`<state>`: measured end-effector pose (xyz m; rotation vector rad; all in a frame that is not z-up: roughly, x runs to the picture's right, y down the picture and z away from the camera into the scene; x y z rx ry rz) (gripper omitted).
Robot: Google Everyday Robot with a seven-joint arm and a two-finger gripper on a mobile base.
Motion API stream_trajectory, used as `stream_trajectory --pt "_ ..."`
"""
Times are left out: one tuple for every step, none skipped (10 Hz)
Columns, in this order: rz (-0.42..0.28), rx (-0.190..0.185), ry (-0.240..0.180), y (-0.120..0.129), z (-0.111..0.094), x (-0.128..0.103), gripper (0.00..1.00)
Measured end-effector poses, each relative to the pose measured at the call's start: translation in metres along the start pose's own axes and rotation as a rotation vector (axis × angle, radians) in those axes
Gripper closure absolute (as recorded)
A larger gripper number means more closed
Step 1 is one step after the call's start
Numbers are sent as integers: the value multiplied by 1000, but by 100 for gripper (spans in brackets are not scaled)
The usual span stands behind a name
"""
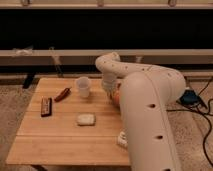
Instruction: Drag the ceramic bowl in a circle
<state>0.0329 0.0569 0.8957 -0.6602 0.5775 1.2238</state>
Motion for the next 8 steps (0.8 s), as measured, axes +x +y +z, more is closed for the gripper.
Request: stream_trajectory --pt "-7 -7 -1 1 -1 1 20" --pt "-13 -15 -3 3 -3 0 20" --pt "-11 -26 -11 2 -5 1 20" --pt "-12 -43 -30 0 -9 1 20" --pt "-12 -62 -48 -1 -13 1 20" --pt "-6 -87 -82 -5 -23 0 20" --pt "7 -103 -108 -11 -32 0 20" --pt "13 -103 -112 -14 -34 0 20"
